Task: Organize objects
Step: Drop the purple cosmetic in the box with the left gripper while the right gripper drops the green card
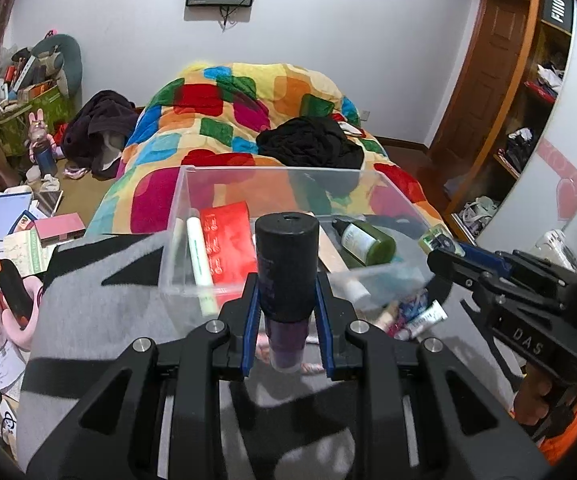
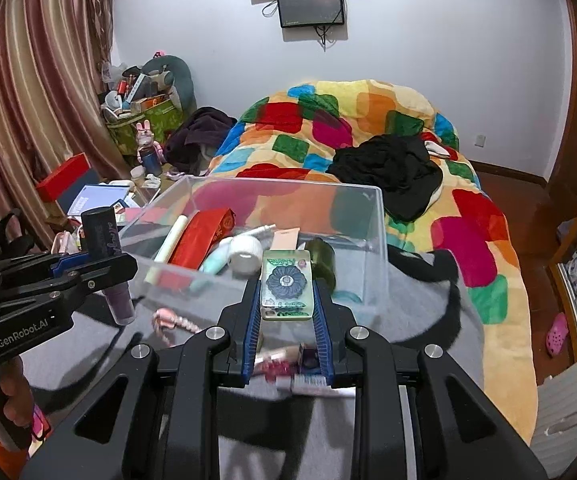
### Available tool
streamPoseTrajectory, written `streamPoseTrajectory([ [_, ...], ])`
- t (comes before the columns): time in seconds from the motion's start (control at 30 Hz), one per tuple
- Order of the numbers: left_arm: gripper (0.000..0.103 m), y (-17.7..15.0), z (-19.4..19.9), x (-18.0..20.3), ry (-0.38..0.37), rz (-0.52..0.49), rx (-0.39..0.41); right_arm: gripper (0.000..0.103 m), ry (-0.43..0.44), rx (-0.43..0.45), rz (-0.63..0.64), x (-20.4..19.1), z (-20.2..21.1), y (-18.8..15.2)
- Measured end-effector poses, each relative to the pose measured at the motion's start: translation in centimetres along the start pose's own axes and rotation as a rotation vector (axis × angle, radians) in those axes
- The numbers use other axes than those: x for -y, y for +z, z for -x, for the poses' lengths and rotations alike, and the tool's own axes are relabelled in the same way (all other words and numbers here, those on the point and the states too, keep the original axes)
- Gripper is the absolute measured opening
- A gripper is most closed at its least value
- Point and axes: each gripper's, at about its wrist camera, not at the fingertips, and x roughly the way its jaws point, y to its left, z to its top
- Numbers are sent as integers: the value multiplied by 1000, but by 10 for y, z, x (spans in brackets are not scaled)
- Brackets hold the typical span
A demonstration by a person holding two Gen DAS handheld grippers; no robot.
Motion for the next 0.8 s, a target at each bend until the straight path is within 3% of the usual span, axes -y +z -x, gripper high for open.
streamPoseTrajectory([
  [0.2,25,17,-10,-1,19,-9,-2,22,19,-29,-19,-1,-21,14],
  [0.47,25,24,-39,-1,44,-25,-71,22,20,-88,23,-15,-53,25],
  [0.8,25,24,-54,-13,23,8,-117,22,23,-157,75,-29,-81,27],
])
